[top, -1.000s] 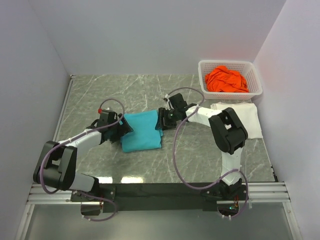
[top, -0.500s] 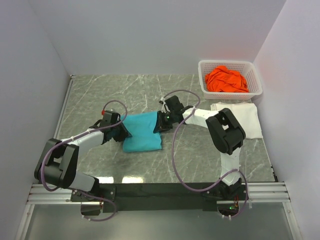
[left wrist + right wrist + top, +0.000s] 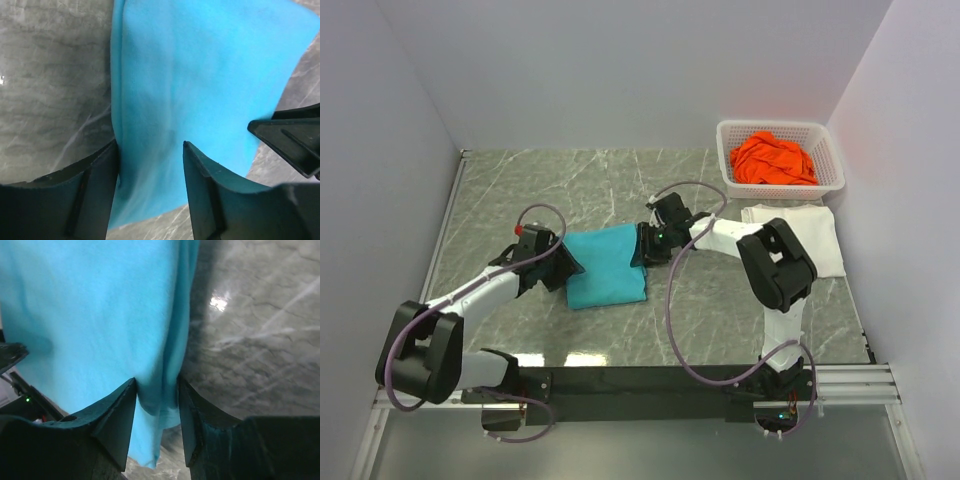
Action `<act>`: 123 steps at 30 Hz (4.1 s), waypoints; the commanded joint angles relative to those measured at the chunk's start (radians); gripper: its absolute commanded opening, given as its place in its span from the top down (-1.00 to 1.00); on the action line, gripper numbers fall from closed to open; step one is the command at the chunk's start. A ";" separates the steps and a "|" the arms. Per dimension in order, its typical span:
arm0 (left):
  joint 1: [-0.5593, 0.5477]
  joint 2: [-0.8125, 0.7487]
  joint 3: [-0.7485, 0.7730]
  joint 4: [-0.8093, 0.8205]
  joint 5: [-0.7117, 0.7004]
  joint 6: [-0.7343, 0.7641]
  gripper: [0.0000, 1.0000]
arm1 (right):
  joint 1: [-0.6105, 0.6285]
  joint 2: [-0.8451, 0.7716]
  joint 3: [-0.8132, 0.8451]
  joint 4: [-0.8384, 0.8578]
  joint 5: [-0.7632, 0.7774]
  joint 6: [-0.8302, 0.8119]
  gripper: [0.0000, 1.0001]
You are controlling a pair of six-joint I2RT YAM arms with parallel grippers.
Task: Fold and stack the t-shirts
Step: Fold the tshirt
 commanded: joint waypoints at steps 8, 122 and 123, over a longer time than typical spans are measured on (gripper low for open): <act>-0.035 -0.020 -0.012 -0.035 -0.003 -0.015 -0.10 | 0.037 -0.083 -0.049 -0.061 0.092 0.033 0.07; 0.145 0.214 0.261 0.031 -0.051 0.097 0.14 | -0.139 0.197 0.259 0.220 -0.296 0.107 0.43; 0.148 0.236 0.271 0.031 -0.060 0.098 0.15 | -0.141 0.216 0.270 0.215 -0.293 0.113 0.43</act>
